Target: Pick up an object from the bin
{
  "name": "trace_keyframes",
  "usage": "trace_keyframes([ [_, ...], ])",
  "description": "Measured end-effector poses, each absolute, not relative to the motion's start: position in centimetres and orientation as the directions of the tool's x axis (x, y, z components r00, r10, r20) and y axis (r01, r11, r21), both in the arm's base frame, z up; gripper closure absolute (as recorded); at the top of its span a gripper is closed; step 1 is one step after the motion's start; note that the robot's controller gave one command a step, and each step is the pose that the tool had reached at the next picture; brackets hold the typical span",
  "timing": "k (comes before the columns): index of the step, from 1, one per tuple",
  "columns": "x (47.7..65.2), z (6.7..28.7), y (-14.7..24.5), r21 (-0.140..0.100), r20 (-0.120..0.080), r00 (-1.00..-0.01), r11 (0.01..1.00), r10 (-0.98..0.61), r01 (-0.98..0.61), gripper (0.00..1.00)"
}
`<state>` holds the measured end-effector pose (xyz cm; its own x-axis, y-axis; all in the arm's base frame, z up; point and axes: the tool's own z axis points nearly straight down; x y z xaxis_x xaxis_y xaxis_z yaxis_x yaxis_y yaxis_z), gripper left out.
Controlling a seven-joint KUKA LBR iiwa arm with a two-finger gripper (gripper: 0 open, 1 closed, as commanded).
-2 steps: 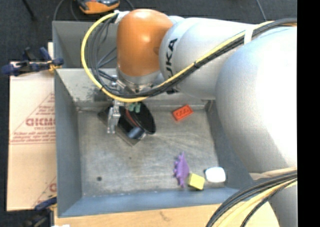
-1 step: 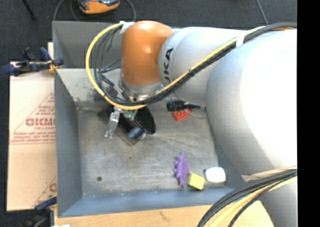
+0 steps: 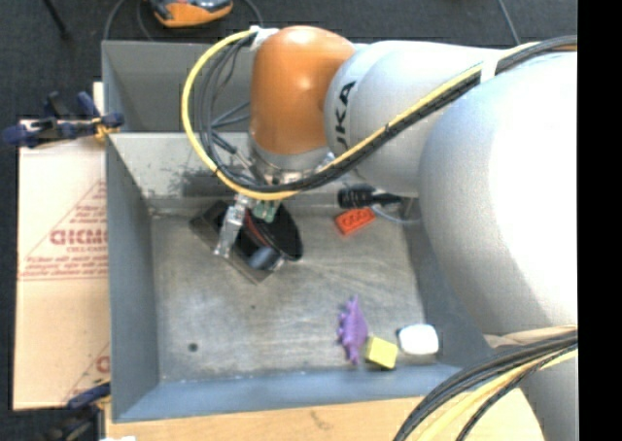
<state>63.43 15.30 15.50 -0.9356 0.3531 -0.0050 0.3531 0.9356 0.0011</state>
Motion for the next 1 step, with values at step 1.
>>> trace_keyframes([
  [1,62.27,8.85,13.74,0.005,-0.005,-0.881,0.881,0.474,0.474,0.00],
])
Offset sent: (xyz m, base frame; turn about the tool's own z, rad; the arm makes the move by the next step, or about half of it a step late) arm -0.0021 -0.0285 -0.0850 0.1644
